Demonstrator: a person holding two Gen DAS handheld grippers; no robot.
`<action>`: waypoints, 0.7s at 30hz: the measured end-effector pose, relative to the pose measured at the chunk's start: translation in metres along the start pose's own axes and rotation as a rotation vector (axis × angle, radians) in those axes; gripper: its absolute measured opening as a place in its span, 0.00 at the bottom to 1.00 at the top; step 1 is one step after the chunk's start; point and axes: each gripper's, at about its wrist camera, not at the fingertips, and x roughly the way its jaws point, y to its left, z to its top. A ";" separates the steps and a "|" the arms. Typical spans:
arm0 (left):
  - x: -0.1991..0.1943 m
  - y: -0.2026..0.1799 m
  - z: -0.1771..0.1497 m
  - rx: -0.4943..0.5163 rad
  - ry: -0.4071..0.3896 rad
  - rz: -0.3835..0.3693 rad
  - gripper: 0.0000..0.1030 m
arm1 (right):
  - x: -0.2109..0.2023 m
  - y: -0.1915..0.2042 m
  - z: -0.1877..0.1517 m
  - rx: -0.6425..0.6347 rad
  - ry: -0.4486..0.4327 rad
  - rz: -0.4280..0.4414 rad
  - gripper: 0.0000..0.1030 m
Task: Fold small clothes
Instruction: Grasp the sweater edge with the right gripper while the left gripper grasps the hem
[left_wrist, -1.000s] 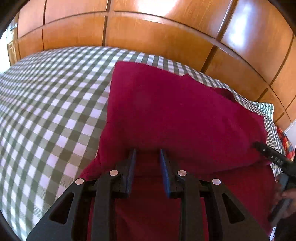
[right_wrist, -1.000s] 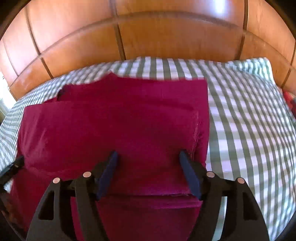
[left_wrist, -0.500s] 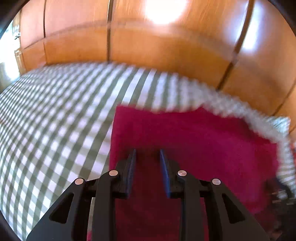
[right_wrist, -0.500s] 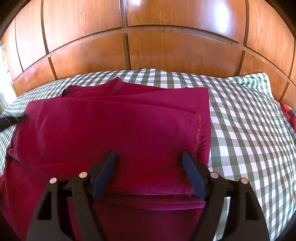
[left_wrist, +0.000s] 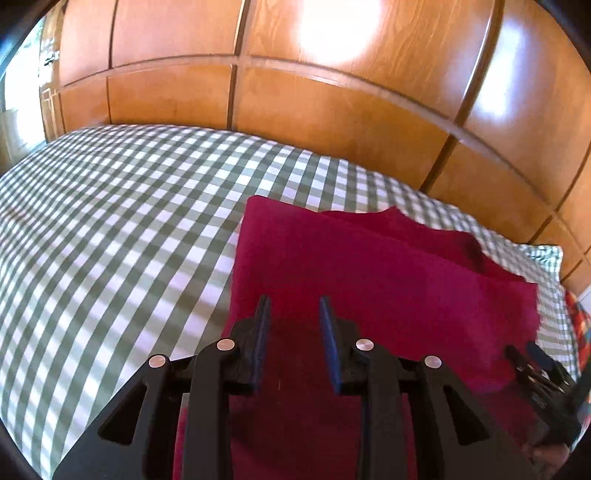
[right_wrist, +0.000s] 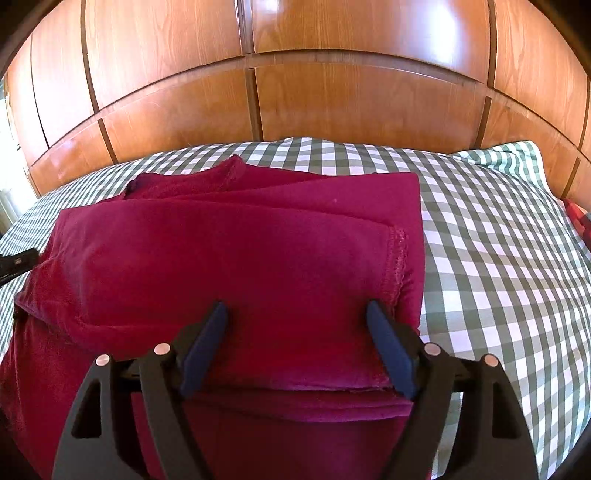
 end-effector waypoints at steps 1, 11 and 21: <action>-0.009 0.000 -0.003 0.001 -0.009 -0.006 0.25 | 0.000 0.000 0.000 0.000 0.000 -0.001 0.76; -0.081 0.008 -0.034 0.026 -0.079 0.003 0.35 | -0.005 0.010 0.003 -0.043 0.015 -0.067 0.77; -0.102 0.026 -0.067 0.023 -0.058 0.028 0.52 | -0.050 0.010 -0.021 -0.017 0.051 -0.062 0.95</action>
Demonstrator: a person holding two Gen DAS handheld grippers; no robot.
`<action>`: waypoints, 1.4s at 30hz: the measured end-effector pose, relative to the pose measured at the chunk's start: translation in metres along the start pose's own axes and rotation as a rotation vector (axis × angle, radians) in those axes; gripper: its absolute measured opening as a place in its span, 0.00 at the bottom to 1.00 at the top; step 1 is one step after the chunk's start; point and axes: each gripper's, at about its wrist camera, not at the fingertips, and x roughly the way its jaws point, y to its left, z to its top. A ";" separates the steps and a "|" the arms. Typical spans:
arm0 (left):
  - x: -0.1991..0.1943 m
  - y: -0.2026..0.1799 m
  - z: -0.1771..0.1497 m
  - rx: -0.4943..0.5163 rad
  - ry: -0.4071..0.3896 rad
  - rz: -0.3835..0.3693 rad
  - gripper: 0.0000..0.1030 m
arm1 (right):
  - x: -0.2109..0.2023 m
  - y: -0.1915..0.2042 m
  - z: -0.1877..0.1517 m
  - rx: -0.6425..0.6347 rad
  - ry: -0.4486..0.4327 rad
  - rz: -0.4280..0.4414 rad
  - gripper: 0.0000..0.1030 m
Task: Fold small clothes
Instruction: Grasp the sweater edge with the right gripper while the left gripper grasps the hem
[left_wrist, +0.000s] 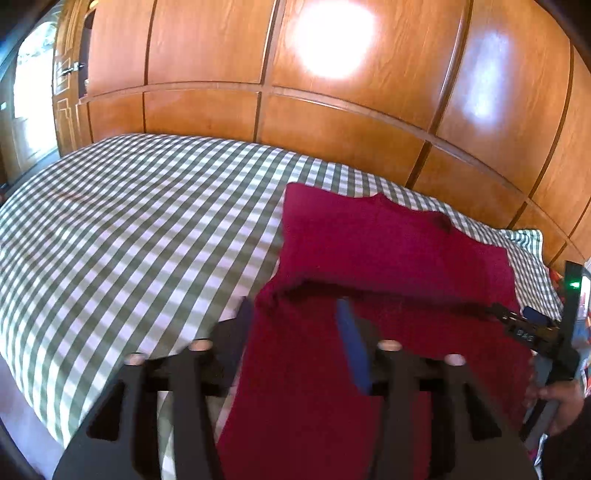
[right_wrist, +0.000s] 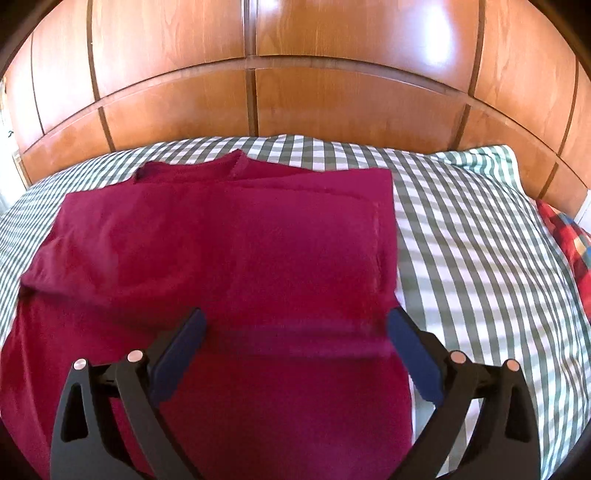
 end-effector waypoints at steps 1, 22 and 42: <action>-0.001 0.001 -0.003 0.004 0.002 0.004 0.52 | -0.004 -0.002 -0.005 -0.002 0.012 0.005 0.95; -0.043 0.053 -0.118 0.108 0.325 -0.210 0.51 | -0.126 -0.071 -0.187 0.021 0.318 0.223 0.78; -0.063 0.035 -0.007 -0.084 0.121 -0.625 0.09 | -0.141 -0.080 -0.065 0.218 0.092 0.570 0.08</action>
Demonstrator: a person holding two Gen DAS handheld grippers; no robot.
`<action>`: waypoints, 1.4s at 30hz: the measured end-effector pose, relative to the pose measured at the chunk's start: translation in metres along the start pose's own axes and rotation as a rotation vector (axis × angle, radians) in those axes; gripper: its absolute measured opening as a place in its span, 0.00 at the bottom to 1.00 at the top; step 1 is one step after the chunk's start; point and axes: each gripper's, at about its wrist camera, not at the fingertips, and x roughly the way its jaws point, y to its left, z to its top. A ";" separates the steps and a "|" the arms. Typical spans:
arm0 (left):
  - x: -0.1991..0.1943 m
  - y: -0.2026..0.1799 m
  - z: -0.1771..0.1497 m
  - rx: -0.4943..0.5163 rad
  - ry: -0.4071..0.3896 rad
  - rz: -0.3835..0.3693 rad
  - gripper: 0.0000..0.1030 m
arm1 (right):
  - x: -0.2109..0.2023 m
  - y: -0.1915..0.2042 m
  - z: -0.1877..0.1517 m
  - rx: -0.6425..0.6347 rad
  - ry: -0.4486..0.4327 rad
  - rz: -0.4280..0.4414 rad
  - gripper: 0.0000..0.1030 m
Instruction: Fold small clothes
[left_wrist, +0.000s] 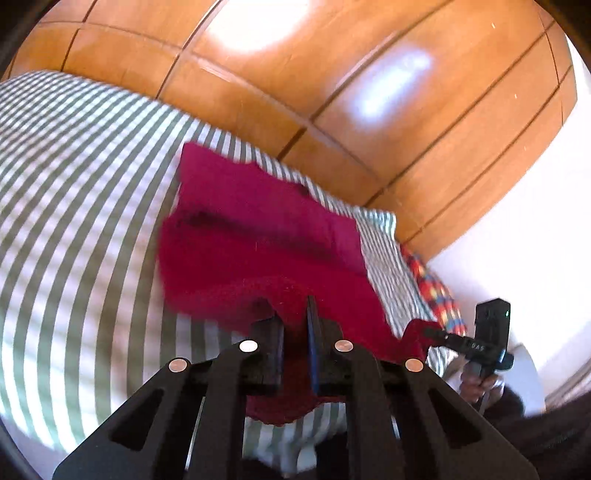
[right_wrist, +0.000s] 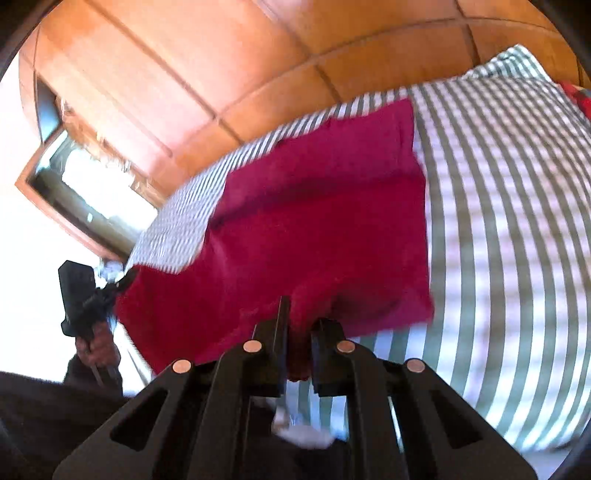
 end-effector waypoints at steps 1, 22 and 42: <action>0.008 0.000 0.012 -0.004 -0.007 0.019 0.09 | 0.010 -0.006 0.012 0.020 -0.004 -0.021 0.08; 0.071 0.072 0.000 0.010 0.114 0.338 0.36 | 0.048 -0.058 -0.018 0.083 0.029 -0.246 0.62; 0.004 0.021 -0.085 0.085 0.240 0.250 0.09 | -0.005 -0.054 -0.080 -0.062 0.179 -0.303 0.17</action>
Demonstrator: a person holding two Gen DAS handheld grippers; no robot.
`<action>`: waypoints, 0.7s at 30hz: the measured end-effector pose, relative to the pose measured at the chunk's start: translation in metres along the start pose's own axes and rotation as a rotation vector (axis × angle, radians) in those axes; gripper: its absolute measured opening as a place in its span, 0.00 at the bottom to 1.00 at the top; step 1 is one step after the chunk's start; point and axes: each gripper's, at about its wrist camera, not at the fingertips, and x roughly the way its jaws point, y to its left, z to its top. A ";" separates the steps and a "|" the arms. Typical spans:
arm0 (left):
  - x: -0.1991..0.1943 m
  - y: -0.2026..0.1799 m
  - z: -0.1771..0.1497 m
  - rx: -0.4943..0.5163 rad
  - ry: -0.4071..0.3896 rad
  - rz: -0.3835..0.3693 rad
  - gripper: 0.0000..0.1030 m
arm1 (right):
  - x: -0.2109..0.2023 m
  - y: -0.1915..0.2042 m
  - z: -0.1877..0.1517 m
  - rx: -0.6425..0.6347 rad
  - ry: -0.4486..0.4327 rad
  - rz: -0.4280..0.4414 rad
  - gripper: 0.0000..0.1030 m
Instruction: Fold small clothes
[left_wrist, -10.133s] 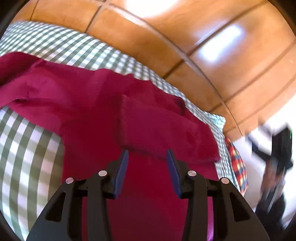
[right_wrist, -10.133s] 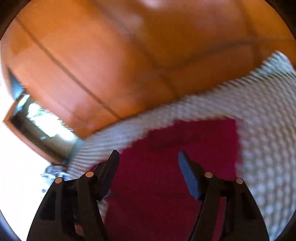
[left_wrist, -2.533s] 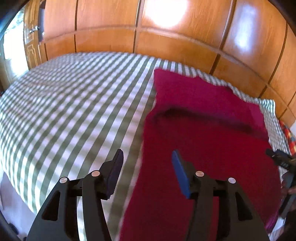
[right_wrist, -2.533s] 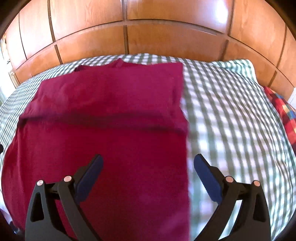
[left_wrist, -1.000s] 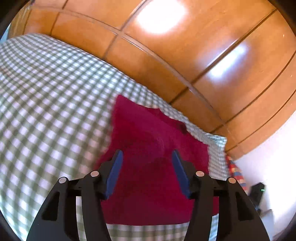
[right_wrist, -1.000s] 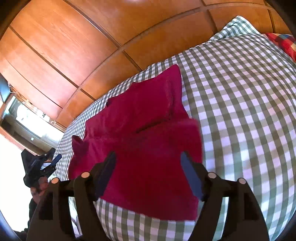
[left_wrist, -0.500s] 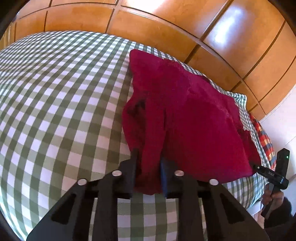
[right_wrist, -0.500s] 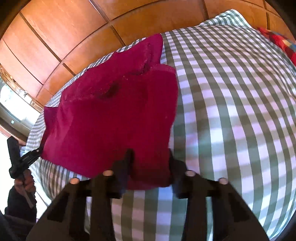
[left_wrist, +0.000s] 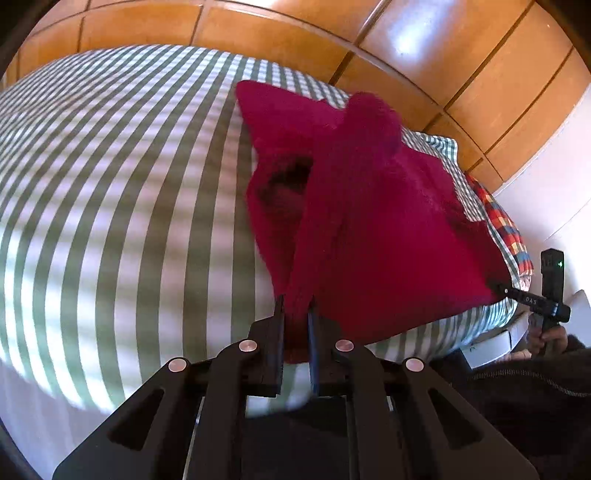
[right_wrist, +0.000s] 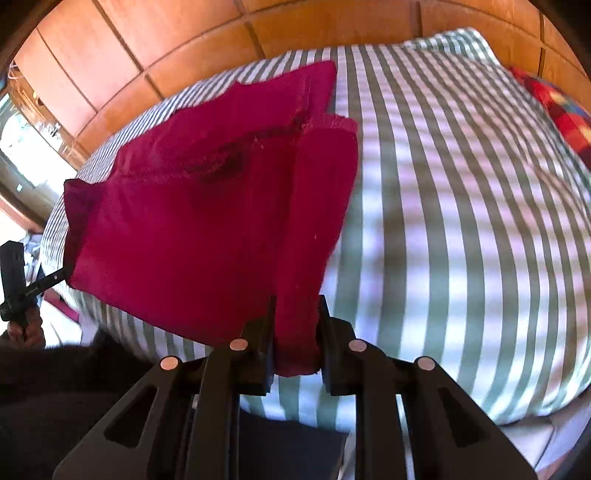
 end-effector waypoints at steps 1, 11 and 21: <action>-0.002 -0.002 -0.003 -0.002 0.000 0.015 0.10 | 0.001 -0.001 -0.003 0.002 0.009 0.003 0.17; -0.023 -0.053 0.045 0.125 -0.157 0.317 0.50 | 0.009 0.011 0.024 0.064 -0.048 -0.041 0.59; -0.008 -0.070 0.073 0.197 -0.176 0.367 0.50 | 0.000 -0.009 0.055 0.140 -0.125 -0.071 0.75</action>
